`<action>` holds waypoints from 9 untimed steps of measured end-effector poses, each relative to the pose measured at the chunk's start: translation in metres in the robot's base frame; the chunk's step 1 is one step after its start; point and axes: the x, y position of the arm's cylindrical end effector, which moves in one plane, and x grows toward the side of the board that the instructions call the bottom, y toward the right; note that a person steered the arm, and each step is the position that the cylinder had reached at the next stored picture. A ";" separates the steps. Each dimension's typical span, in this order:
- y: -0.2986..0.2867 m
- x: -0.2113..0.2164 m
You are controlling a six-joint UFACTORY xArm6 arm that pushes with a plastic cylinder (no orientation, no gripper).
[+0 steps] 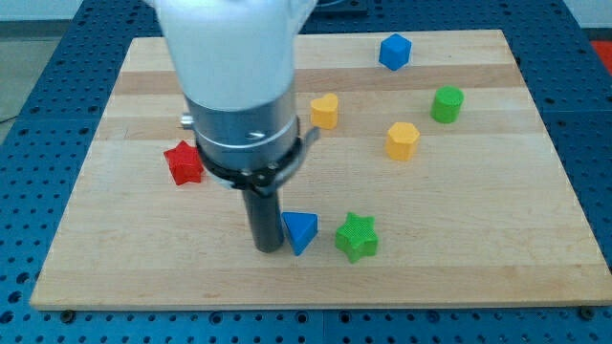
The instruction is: Slide the red star closer to the blue triangle
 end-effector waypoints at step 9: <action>-0.182 -0.152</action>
